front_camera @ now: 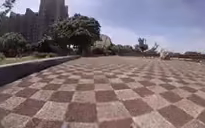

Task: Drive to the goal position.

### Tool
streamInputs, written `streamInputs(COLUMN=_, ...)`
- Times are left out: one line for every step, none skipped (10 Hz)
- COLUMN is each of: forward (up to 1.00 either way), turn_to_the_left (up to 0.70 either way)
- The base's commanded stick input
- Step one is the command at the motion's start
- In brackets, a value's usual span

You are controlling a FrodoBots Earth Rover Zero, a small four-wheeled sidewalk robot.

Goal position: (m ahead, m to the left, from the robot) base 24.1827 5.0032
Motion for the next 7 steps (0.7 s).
streamInputs(forward=0.7, turn_to_the_left=0.0)
streamInputs(forward=0.7, turn_to_the_left=0.0)
streamInputs(forward=0.7, turn_to_the_left=0.0)
streamInputs(forward=0.7, turn_to_the_left=0.0)
streamInputs(forward=0.7, turn_to_the_left=0.0)
streamInputs(forward=0.7, turn_to_the_left=0.0)
streamInputs(forward=0.7, turn_to_the_left=0.0)
